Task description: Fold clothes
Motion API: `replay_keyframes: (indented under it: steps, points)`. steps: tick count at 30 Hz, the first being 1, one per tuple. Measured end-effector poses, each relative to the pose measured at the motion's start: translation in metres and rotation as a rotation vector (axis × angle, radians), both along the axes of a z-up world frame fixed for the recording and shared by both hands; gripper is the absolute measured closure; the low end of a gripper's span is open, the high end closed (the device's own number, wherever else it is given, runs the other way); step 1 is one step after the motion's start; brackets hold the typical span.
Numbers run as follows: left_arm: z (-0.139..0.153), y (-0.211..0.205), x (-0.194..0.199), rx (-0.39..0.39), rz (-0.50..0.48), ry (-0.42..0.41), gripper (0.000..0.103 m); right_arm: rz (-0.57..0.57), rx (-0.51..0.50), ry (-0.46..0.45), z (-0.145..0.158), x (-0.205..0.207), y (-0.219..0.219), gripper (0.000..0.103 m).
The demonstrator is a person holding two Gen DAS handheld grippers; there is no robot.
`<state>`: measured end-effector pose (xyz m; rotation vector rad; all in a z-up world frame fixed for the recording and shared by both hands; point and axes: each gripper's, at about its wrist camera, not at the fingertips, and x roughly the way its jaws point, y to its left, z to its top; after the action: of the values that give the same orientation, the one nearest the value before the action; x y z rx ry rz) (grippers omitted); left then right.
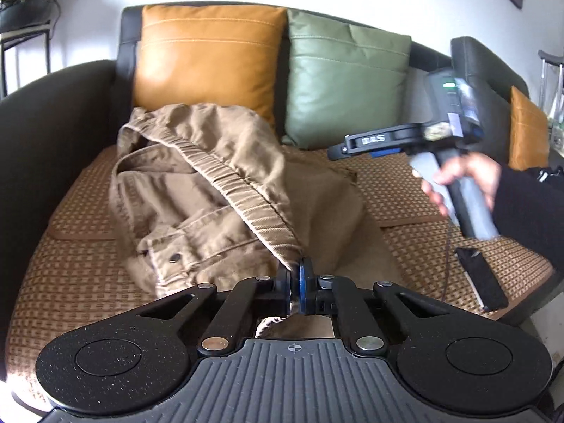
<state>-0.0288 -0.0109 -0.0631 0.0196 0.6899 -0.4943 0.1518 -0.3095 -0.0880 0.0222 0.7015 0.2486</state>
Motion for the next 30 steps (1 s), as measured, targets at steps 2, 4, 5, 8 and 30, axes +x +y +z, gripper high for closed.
replay_keyframes:
  steps: [2, 4, 5, 8, 30]
  points:
    - [-0.004, 0.007, 0.006, -0.012, 0.016, 0.021, 0.103, -0.031, -0.075, 0.028, -0.015, 0.028, 0.001, 0.011]
    - [-0.007, 0.014, 0.013, -0.022, 0.03, 0.042, 0.103, -0.048, -0.132, 0.053, -0.03, 0.053, 0.0, 0.011]
    - [-0.009, 0.015, 0.016, -0.024, 0.031, 0.05, 0.103, -0.048, -0.144, 0.061, -0.037, 0.064, -0.001, 0.011]
    - [-0.014, 0.015, 0.024, -0.02, 0.022, 0.069, 0.103, -0.04, -0.163, 0.1, -0.056, 0.093, 0.0, 0.011]
    - [0.004, 0.024, 0.004, 0.006, 0.143, 0.035, 0.103, -0.139, -0.153, -0.183, 0.144, 0.075, -0.033, 0.099]
